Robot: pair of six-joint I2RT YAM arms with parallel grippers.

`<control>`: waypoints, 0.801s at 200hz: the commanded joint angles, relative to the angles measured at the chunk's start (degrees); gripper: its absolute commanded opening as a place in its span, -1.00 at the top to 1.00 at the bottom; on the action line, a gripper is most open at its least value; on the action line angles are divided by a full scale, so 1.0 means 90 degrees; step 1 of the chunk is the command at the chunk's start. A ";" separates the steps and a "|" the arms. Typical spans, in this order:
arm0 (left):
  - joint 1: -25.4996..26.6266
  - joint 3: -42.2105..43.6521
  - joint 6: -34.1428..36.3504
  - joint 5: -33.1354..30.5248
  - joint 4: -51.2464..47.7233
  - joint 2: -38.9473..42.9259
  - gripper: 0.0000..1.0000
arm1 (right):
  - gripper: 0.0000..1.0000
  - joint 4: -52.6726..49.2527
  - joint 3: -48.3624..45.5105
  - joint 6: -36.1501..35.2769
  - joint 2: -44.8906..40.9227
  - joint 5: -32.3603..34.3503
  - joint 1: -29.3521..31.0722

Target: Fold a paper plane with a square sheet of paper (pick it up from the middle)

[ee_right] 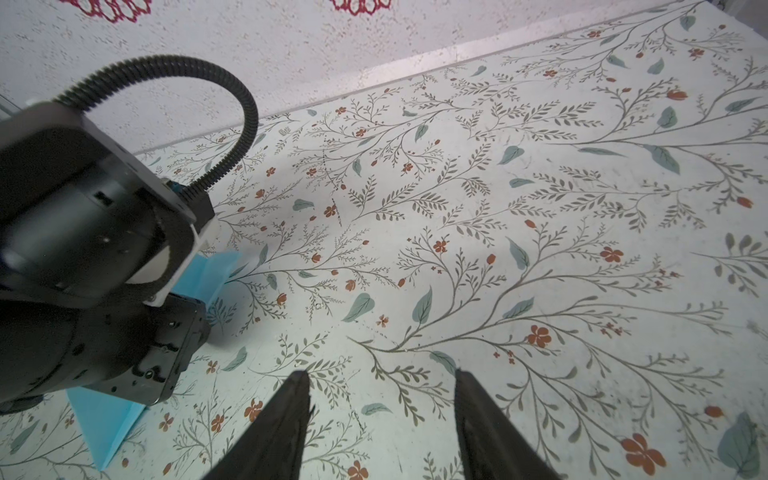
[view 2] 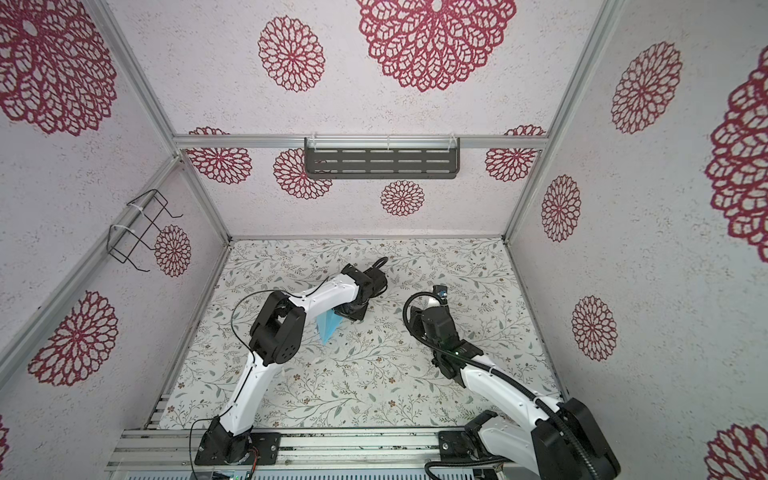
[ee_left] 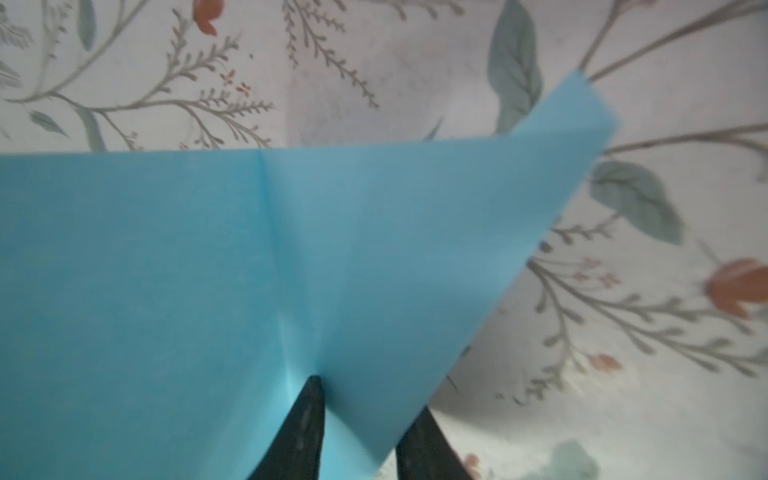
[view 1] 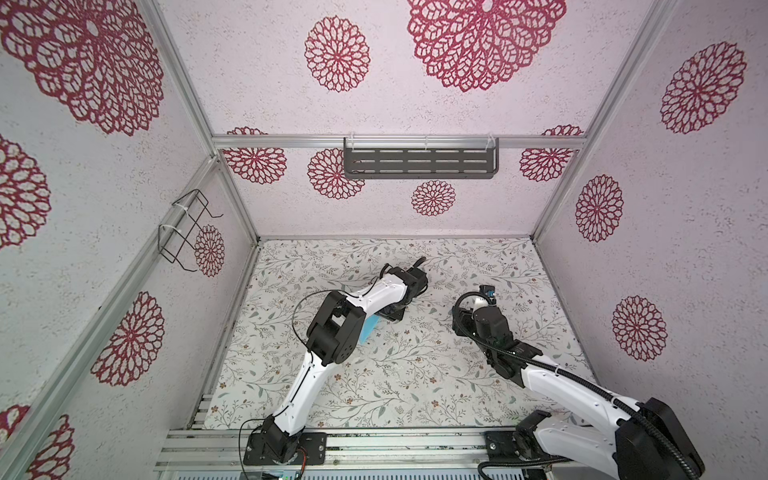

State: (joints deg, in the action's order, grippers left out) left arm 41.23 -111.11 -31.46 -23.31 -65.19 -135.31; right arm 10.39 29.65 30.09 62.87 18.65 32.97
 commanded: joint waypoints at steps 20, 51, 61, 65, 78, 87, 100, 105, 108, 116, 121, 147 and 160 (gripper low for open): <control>0.0028 0.0617 -0.0230 0.2017 0.1028 0.1286 0.17 | -0.18 0.0225 -0.0002 0.0342 -0.0065 0.0223 -0.0089; 0.0020 0.1230 -0.0408 0.2851 0.1618 0.2024 0.09 | -0.18 0.0385 -0.0076 0.0464 -0.0018 0.0041 -0.0132; 0.0009 0.1486 -0.0450 0.2953 0.1786 0.2308 0.06 | -0.18 0.0466 -0.0072 0.0456 0.0051 -0.0150 -0.0156; -0.0006 0.1592 -0.0462 0.2973 0.1861 0.2439 0.05 | -0.18 0.0489 -0.0064 0.0460 0.0094 -0.0234 -0.0157; -0.0041 0.2042 -0.0469 0.3051 0.2149 0.2959 -0.01 | -0.19 0.0619 -0.0016 0.0410 0.0266 -0.0608 -0.0176; -0.0102 0.2411 -0.0461 0.3030 0.2369 0.3291 -0.06 | -0.20 0.0726 0.0028 0.0394 0.0422 -0.0894 -0.0177; -0.0258 0.3037 -0.0493 0.3002 0.2738 0.3772 -0.15 | -0.21 0.0922 0.0101 0.0356 0.0706 -0.1364 -0.0187; -0.0328 0.3295 -0.0547 0.2966 0.2900 0.3995 -0.18 | -0.21 0.1015 0.0142 0.0326 0.0846 -0.1592 -0.0187; -0.0383 0.3464 -0.0581 0.2975 0.2992 0.4109 -0.20 | -0.21 0.1056 0.0180 0.0305 0.0938 -0.1742 -0.0187; -0.0563 0.3917 -0.0682 0.3035 0.3299 0.4437 -0.24 | -0.21 0.1205 0.0287 0.0214 0.1181 -0.2187 -0.0186; -0.0680 0.4201 -0.0755 0.3113 0.3491 0.4636 -0.26 | -0.21 0.1324 0.0345 0.0169 0.1360 -0.2508 -0.0187; -0.1246 0.5582 -0.1100 0.3305 0.4573 0.5629 -0.42 | -0.21 0.1808 0.0750 0.0196 0.2389 -0.3793 -0.0132; -0.1428 0.6119 -0.1163 0.3266 0.4981 0.6016 -0.52 | -0.21 0.2030 0.0924 0.0277 0.2805 -0.4036 -0.0054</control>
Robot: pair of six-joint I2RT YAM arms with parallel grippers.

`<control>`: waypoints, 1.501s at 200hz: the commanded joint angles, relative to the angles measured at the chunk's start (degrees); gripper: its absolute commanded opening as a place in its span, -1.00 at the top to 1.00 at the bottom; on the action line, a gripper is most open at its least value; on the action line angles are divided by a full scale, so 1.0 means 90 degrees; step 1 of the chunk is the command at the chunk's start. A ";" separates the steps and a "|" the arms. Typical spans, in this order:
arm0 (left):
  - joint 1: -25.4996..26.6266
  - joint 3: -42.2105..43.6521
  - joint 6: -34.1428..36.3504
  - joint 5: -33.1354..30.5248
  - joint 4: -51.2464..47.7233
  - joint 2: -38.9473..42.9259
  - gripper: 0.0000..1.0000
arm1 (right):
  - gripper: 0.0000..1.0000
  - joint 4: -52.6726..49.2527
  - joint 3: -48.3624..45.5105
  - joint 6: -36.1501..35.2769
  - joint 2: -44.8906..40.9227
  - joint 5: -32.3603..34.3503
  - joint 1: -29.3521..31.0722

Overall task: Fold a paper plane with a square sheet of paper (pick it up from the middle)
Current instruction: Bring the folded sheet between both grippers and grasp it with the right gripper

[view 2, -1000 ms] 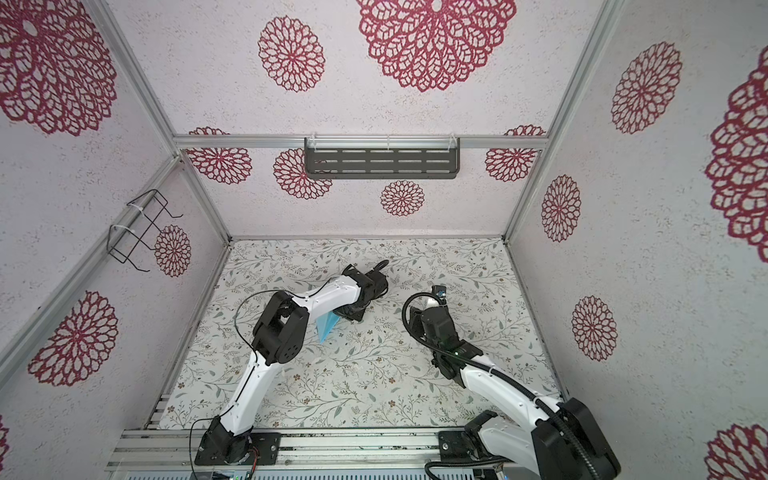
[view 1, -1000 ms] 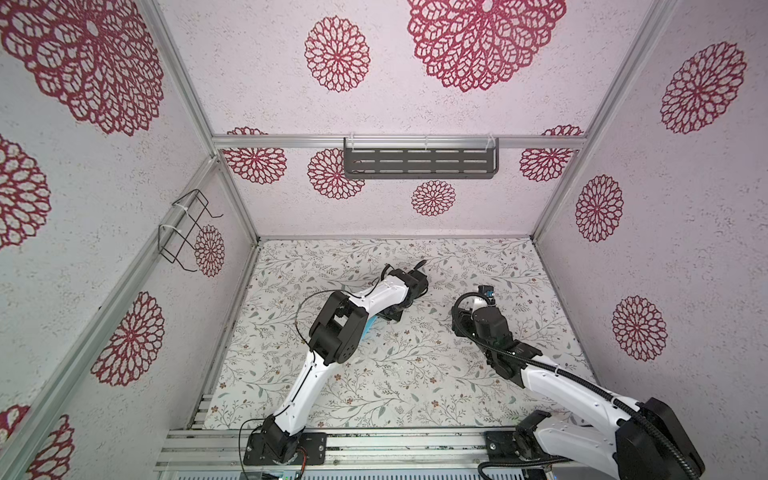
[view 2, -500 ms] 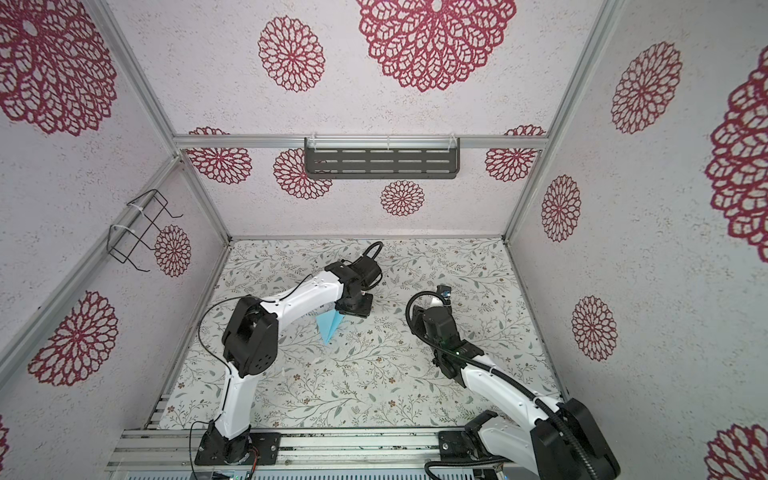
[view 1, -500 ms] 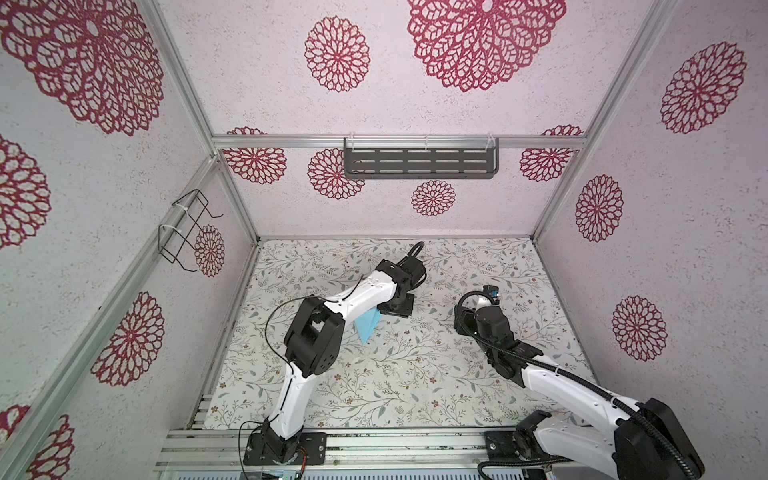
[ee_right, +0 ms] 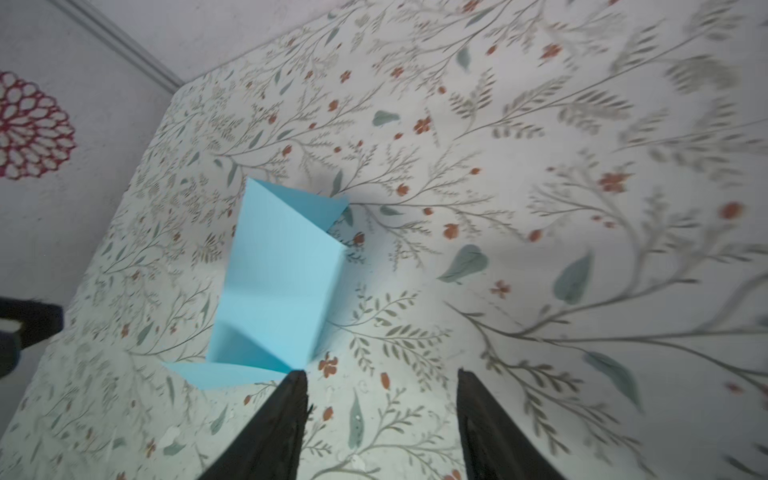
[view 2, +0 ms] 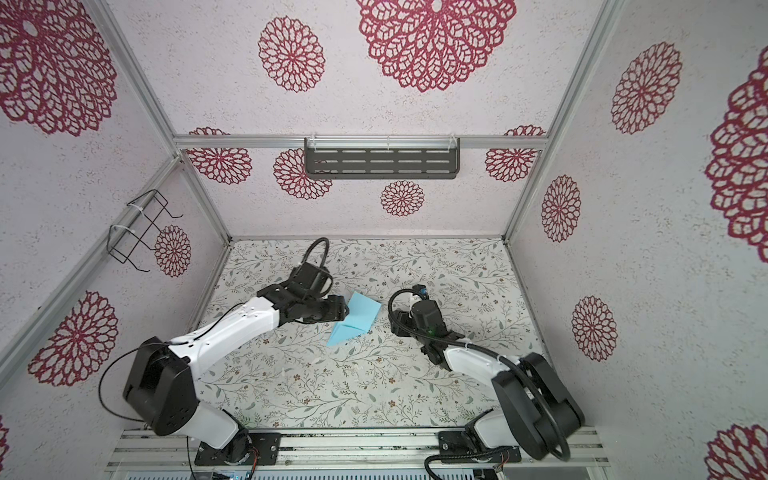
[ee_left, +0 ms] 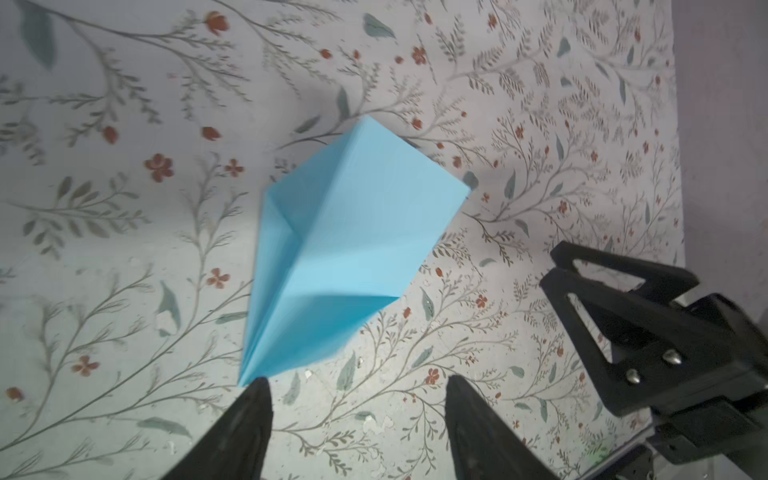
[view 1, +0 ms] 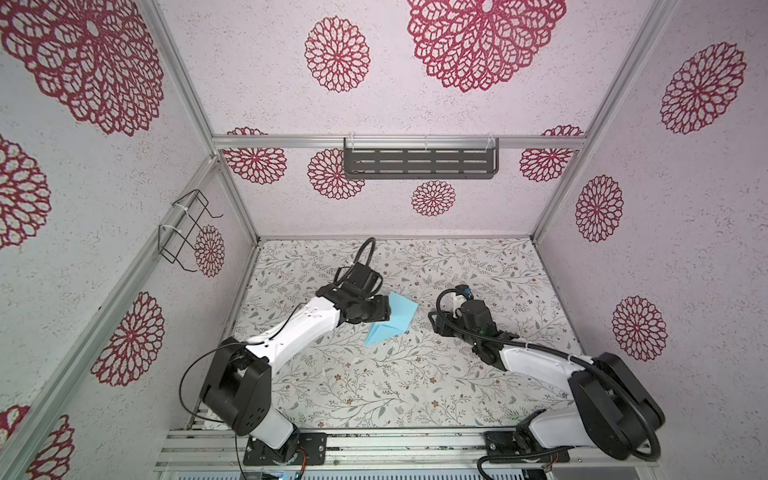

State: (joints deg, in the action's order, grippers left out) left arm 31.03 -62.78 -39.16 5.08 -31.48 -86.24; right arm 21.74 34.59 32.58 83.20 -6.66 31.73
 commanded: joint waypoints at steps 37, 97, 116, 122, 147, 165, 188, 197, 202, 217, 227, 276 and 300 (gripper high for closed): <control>-0.0435 0.1530 0.0110 0.0109 0.1608 0.1006 -0.64 | -0.22 0.1461 0.0346 0.0610 0.1081 -0.1199 0.0223; -0.0401 0.2362 0.0768 0.0847 0.2499 0.0657 -0.40 | -0.22 0.1386 0.0197 0.0877 0.1024 -0.0884 0.0310; -0.0319 0.2192 0.0894 0.0886 0.2465 0.0341 -0.35 | -0.21 0.1359 0.0209 0.0887 0.1034 -0.0900 0.0321; -0.0287 0.2115 0.0957 0.0862 0.2417 0.0227 -0.35 | -0.22 0.1361 0.0210 0.0886 0.1034 -0.0901 0.0322; -0.0055 0.1844 0.1324 0.0654 0.2209 -0.0110 -0.56 | -0.22 0.1330 0.0219 0.0911 0.1005 -0.0848 0.0332; 0.0095 0.1723 0.1606 0.0438 0.2011 -0.0198 -0.60 | -0.21 0.1310 0.0217 0.0924 0.1001 -0.0830 0.0332; 0.0105 0.1751 0.1754 0.0476 0.2064 -0.0260 -0.64 | -0.21 0.1313 0.0210 0.0922 0.1000 -0.0832 0.0332; 0.0107 0.1716 0.1795 0.0475 0.2049 -0.0347 -0.64 | -0.21 0.1309 0.0210 0.0927 0.1000 -0.0825 0.0330; 0.0107 0.1680 0.1822 0.0427 0.1994 -0.0408 -0.64 | -0.21 0.1314 0.0210 0.0922 0.1000 -0.0823 0.0332; 0.0108 0.1578 0.1843 0.0285 0.1915 -0.0583 -0.64 | -0.21 0.1313 0.0219 0.0923 0.1000 -0.0823 0.0332; 0.0107 0.1477 0.1823 0.0115 0.1857 -0.0682 -0.63 | -0.21 0.1309 0.0228 0.0921 0.1009 -0.0831 0.0332; 0.0041 0.1122 0.1494 -0.0415 0.1845 -0.1123 -0.33 | -0.21 0.1258 0.0230 0.0931 0.0971 -0.0852 0.0331; -0.0056 0.1044 0.1322 -0.0516 0.1828 -0.1340 -0.15 | -0.21 0.1228 0.0237 0.0931 0.0961 -0.0869 0.0330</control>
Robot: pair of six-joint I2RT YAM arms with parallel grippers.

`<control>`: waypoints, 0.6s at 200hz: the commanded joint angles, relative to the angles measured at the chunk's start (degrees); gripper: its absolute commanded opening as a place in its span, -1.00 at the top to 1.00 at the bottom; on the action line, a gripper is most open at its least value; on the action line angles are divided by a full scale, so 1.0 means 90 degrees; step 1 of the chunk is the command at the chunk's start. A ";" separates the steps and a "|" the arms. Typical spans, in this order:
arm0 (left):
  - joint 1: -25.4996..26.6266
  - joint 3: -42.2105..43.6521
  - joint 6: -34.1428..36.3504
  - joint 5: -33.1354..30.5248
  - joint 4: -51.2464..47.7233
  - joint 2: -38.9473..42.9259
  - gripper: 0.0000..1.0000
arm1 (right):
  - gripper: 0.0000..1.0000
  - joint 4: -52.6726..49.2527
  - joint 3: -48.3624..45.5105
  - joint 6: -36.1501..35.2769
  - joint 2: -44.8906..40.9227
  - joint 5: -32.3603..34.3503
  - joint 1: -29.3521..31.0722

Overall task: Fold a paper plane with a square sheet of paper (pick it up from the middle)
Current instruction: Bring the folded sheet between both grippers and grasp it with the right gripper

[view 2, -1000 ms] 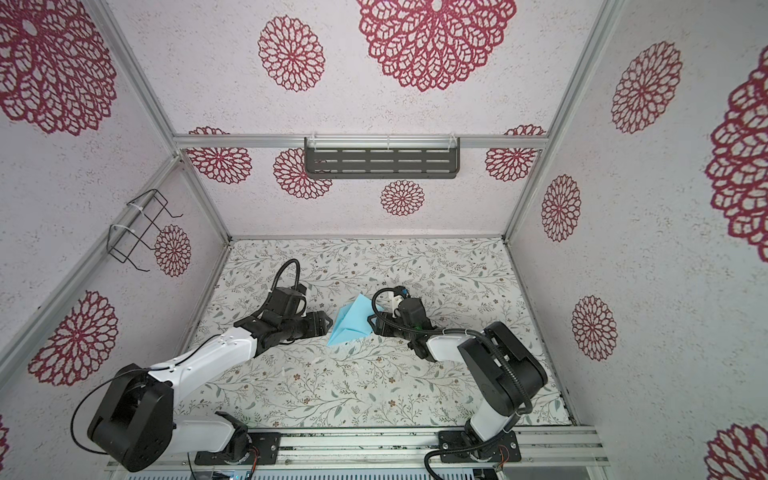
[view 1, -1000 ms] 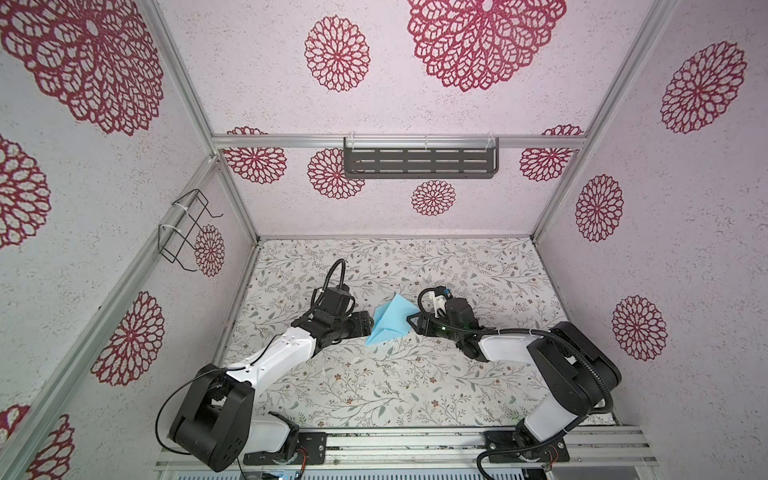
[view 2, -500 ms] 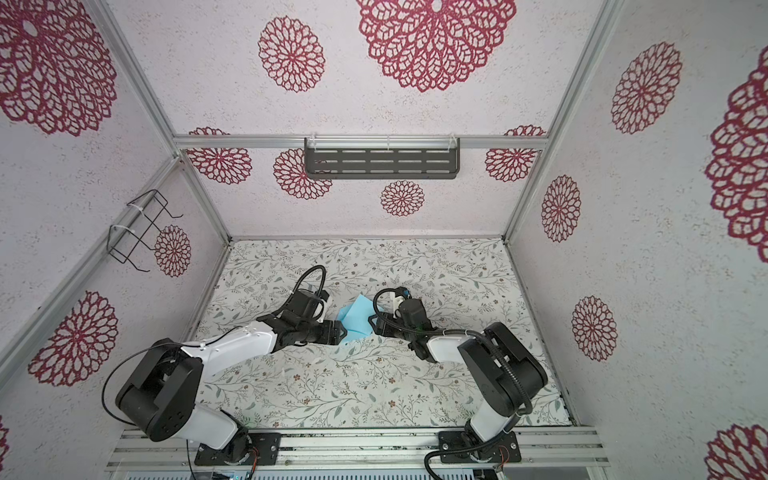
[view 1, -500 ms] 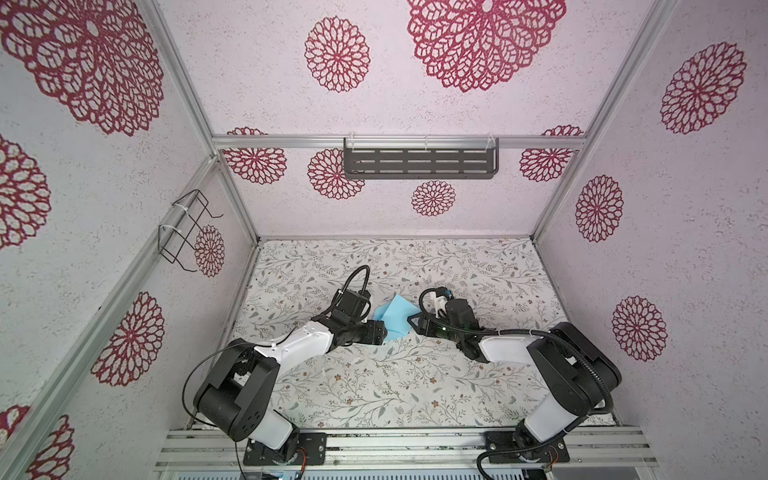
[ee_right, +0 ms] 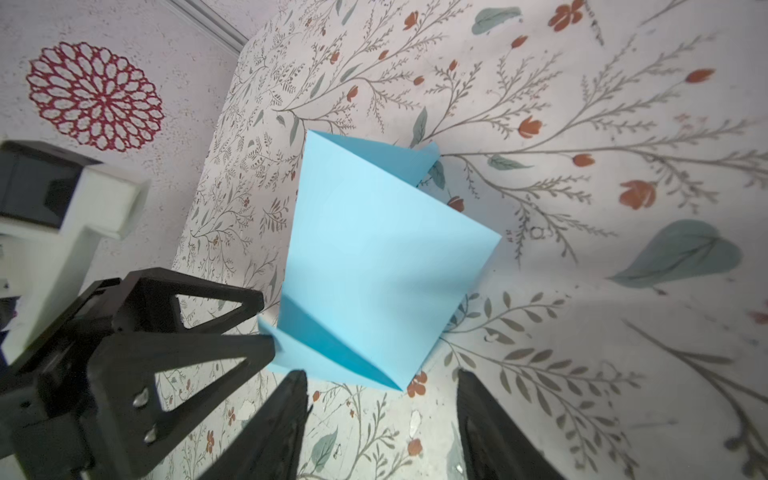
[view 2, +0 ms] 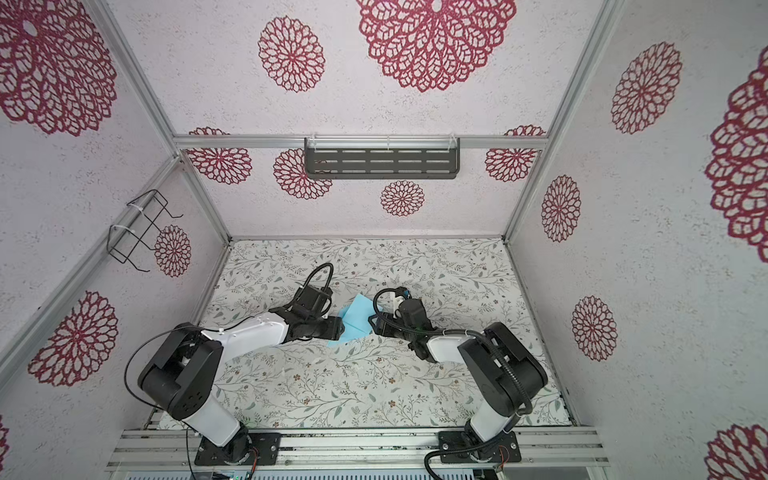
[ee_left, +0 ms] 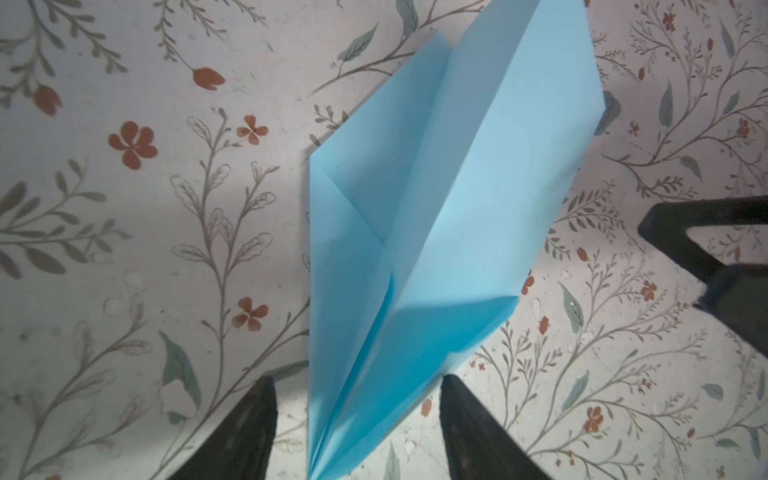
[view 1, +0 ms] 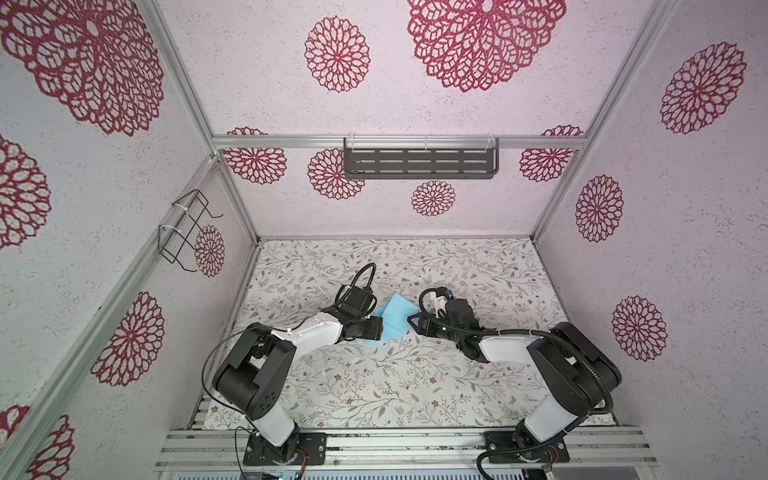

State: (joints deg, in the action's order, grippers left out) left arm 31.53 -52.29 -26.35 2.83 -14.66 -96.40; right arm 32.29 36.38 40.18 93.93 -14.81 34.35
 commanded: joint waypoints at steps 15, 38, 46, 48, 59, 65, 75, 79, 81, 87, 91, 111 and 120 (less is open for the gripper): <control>-0.0170 -0.0165 -0.0195 -0.0262 -0.0045 -0.0337 -0.05 | -0.21 0.0045 0.0048 0.0086 -0.0232 0.0018 0.0050; -0.0209 -0.0224 -0.0366 -0.0357 -0.0093 -0.0469 0.06 | -0.20 -0.0009 0.0078 0.0107 -0.0232 -0.0010 0.0050; -0.0221 -0.0243 -0.0413 -0.0431 -0.0136 -0.0509 0.11 | -0.20 -0.0019 0.0096 0.0128 -0.0227 -0.0041 0.0050; -0.0222 -0.0251 -0.0427 -0.0451 -0.0153 -0.0522 0.13 | -0.20 -0.0023 0.0093 0.0133 -0.0223 -0.0041 0.0050; -0.0236 -0.0297 -0.0461 -0.0454 -0.0239 -0.0577 0.17 | -0.20 -0.0089 0.0133 0.0189 -0.0198 -0.0079 0.0051; -0.0228 -0.0308 -0.0471 -0.0444 -0.0254 -0.0603 0.19 | -0.20 -0.0146 0.0172 0.0227 -0.0181 -0.0098 0.0060; -0.0236 -0.0313 -0.0503 -0.0449 -0.0272 -0.0625 0.27 | -0.19 -0.0256 0.0250 0.0320 -0.0120 -0.0158 0.0069; -0.0233 -0.0322 -0.0522 -0.0451 -0.0292 -0.0629 0.31 | -0.19 -0.0302 0.0298 0.0358 -0.0086 -0.0184 0.0069; -0.0239 -0.0327 -0.0520 -0.0456 -0.0295 -0.0642 0.32 | -0.19 -0.0333 0.0317 0.0398 -0.0071 -0.0196 0.0075; -0.0241 -0.0341 -0.0548 -0.0467 -0.0332 -0.0654 0.35 | -0.18 -0.0395 0.0375 0.0492 -0.0013 -0.0248 0.0077; -0.0237 -0.0346 -0.0557 -0.0471 -0.0351 -0.0665 0.39 | -0.18 -0.0425 0.0415 0.0566 0.0026 -0.0288 0.0097; -0.0246 -0.0386 -0.0564 -0.0451 -0.0420 -0.0731 0.51 | -0.15 -0.0502 0.0618 0.0979 0.0301 -0.0492 0.0109; -0.0245 -0.0417 -0.0563 -0.0432 -0.0464 -0.0762 0.57 | -0.13 -0.0488 0.0721 0.1146 0.0439 -0.0598 0.0128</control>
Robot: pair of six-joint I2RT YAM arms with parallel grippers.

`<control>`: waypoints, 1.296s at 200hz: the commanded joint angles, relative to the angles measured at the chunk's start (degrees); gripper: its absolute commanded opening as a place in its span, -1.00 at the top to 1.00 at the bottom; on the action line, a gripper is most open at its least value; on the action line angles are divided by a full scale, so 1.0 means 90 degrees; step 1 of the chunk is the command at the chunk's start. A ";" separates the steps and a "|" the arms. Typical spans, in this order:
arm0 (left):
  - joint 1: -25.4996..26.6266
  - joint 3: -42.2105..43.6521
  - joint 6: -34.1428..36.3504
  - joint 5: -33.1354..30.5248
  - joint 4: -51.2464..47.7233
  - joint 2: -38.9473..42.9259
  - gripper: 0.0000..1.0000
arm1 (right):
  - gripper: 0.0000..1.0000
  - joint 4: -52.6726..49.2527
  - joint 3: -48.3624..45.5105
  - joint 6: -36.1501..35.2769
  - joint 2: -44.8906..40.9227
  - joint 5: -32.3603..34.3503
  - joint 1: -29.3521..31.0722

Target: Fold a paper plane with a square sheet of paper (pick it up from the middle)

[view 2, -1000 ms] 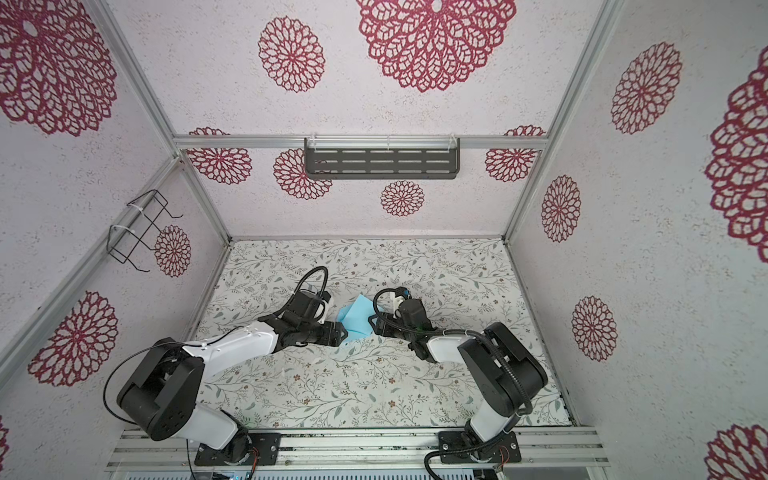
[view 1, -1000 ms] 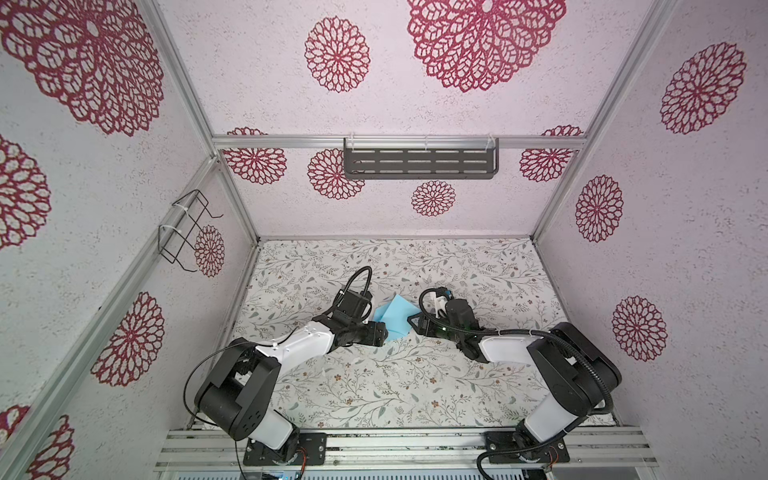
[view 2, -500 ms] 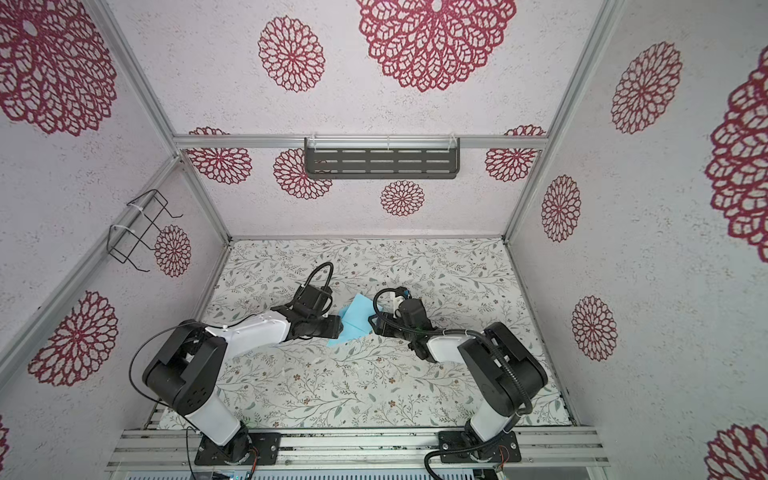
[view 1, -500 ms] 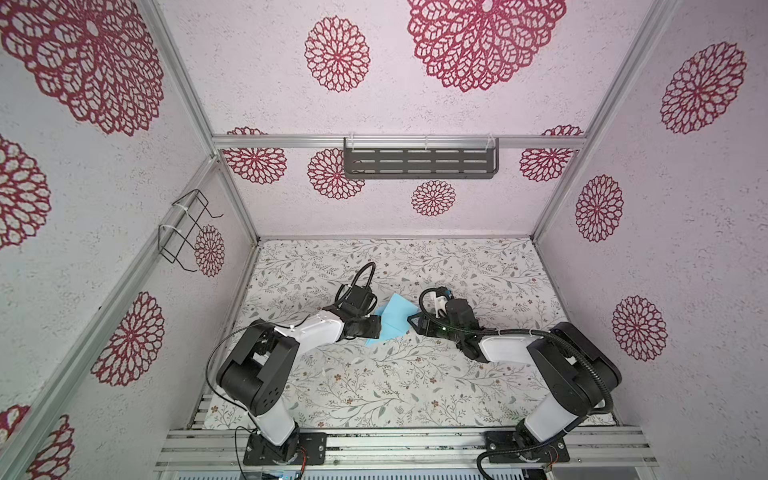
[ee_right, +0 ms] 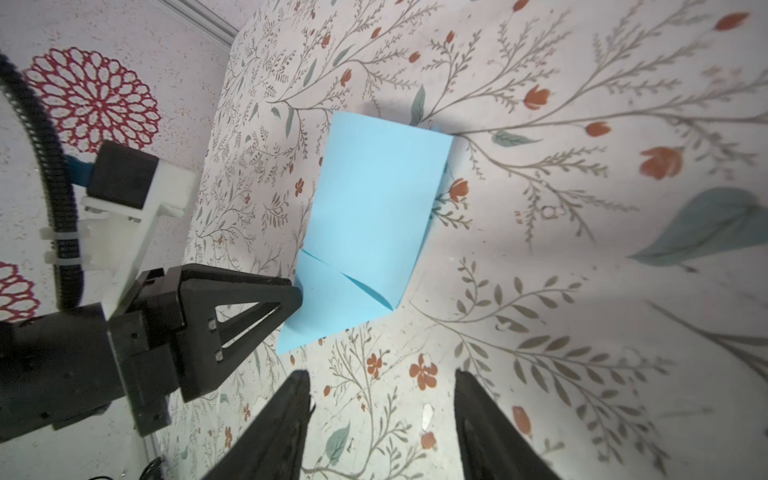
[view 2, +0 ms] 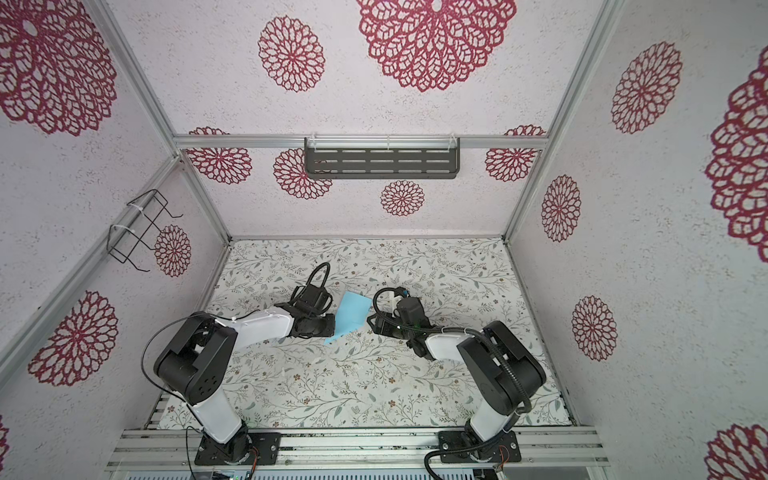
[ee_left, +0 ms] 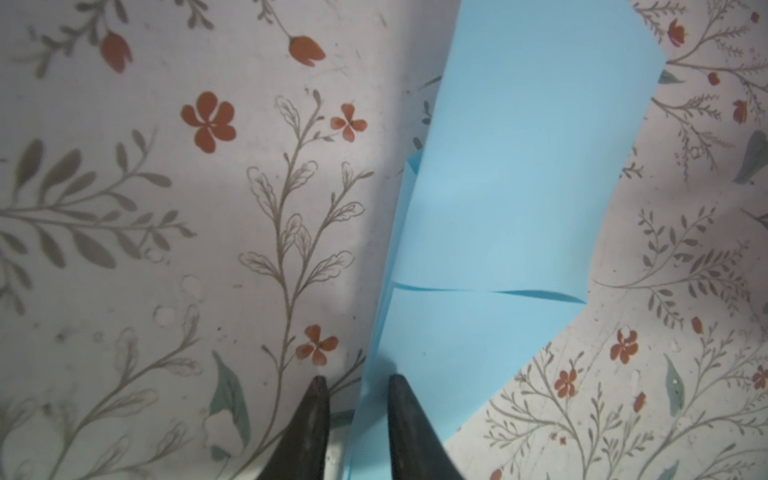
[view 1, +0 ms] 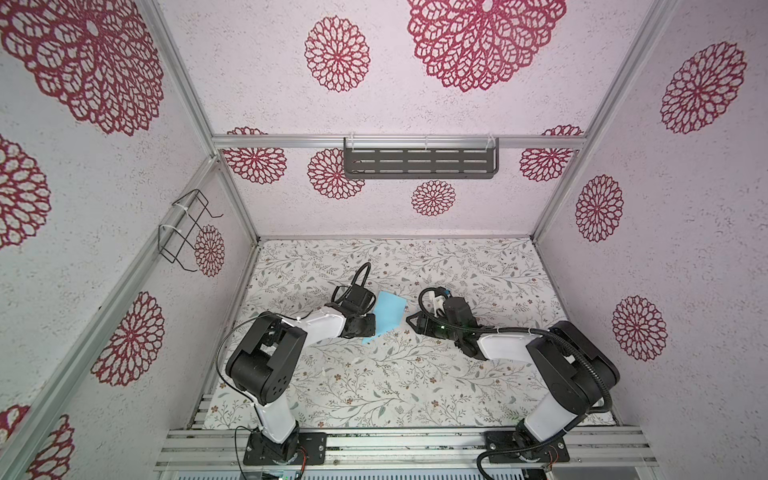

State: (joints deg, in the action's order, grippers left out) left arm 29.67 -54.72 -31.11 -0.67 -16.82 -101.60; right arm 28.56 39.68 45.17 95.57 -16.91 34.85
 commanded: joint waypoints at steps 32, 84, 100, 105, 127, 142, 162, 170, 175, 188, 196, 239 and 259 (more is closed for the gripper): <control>-0.0037 -0.0194 -0.0081 -0.0048 -0.0366 -0.0267 0.69 | -0.08 -0.0103 0.0679 0.1076 0.0700 -0.0517 0.0151; -0.0034 -0.0277 -0.0089 -0.0071 -0.0558 -0.0408 0.75 | 0.00 0.0172 0.1097 0.1479 0.1386 -0.0866 0.0209; -0.0042 -0.0277 -0.0085 -0.0066 -0.0556 -0.0410 0.75 | 0.05 0.0398 0.1199 0.1693 0.1608 -0.1047 0.0216; -0.0044 -0.0289 -0.0086 -0.0063 -0.0562 -0.0419 0.75 | 0.06 0.0485 0.1236 0.1755 0.1687 -0.1101 0.0214; -0.0044 -0.0307 -0.0074 -0.0064 -0.0573 -0.0450 0.75 | 0.14 0.0914 0.1349 0.2106 0.2006 -0.1324 0.0234; -0.0043 -0.0317 -0.0066 -0.0062 -0.0573 -0.0445 0.75 | 0.19 0.1221 0.1400 0.2348 0.2189 -0.1454 0.0244; -0.0044 -0.0336 -0.0063 -0.0043 -0.0574 -0.0429 0.75 | 0.26 0.1521 0.1448 0.2593 0.2351 -0.1491 0.0259; -0.0045 -0.0346 -0.0050 -0.0034 -0.0575 -0.0424 0.75 | 0.31 0.1630 0.1453 0.2695 0.2404 -0.1482 0.0262; -0.0044 -0.0346 -0.0044 -0.0024 -0.0564 -0.0411 0.75 | 0.33 0.1696 0.1450 0.2754 0.2441 -0.1481 0.0259; -0.0045 -0.0346 -0.0046 -0.0014 -0.0567 -0.0365 0.75 | 0.41 0.1837 0.1450 0.2920 0.2514 -0.1443 0.0255; -0.0053 -0.0355 -0.0039 -0.0013 -0.0571 -0.0321 0.75 | 0.49 0.1933 0.1424 0.2996 0.2548 -0.1404 0.0261; -0.0059 -0.0380 -0.0036 0.0073 -0.0578 0.0124 0.64 | 0.85 0.1903 0.1204 0.3033 0.2289 -0.0904 0.0220; -0.0055 -0.0376 -0.0038 0.0234 -0.0519 0.0568 0.45 | 0.94 0.1751 0.0976 0.2907 0.1947 -0.0604 0.0162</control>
State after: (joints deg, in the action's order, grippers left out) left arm 29.45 -57.71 -31.70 -0.27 -21.28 -102.04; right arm 43.77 50.41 72.03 117.82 -26.50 36.88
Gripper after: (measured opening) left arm 0.224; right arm 0.054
